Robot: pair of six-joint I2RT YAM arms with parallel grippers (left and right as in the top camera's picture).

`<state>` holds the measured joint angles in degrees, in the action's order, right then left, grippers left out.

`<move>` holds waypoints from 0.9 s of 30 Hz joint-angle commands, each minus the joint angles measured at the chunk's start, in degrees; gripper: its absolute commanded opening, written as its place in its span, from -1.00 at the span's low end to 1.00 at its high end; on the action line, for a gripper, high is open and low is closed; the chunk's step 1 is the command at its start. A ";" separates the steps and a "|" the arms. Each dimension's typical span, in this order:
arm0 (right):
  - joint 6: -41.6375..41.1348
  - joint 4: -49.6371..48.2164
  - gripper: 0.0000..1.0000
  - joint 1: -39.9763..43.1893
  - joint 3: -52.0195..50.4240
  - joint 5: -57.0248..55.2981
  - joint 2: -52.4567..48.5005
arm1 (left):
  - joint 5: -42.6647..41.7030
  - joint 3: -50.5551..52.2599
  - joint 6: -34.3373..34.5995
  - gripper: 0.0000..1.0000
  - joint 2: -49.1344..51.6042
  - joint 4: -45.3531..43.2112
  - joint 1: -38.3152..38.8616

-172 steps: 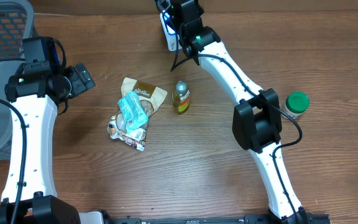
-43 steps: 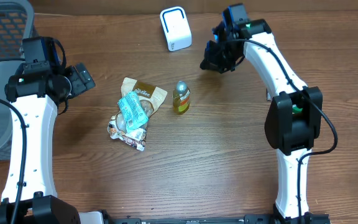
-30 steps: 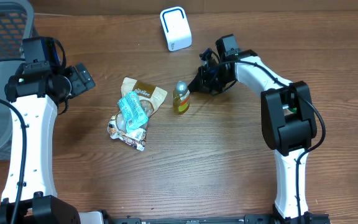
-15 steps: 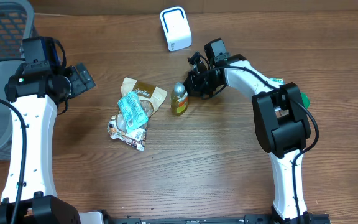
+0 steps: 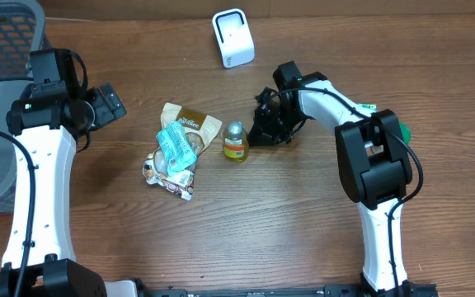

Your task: Scan the item barcode

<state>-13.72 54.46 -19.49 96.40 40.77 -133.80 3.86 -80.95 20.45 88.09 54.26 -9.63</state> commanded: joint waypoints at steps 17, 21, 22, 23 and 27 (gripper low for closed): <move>0.28 9.57 -0.93 -3.80 -0.46 -0.44 -0.92 | 0.13 -0.44 -0.74 0.99 -0.35 -0.13 -0.11; 0.24 12.48 -0.93 -4.35 -0.46 -9.14 -0.92 | 0.13 -0.44 -0.74 0.99 -0.35 -0.13 -0.11; 0.24 13.25 -0.93 -4.35 -0.46 -11.39 -0.92 | 0.13 -0.44 -0.74 0.99 -0.35 -0.13 -0.11; 0.24 14.03 -0.93 -4.22 -0.46 -14.47 -0.92 | 0.15 -0.44 -0.74 0.99 -0.35 -0.11 -0.11; -1.60 11.13 -0.93 -2.45 -0.46 -18.88 -0.92 | 0.13 -0.44 -0.74 0.99 -0.35 -0.13 -0.11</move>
<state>-13.82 68.16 -23.92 96.44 34.35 -133.32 3.86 -80.95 20.45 88.09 54.26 -9.63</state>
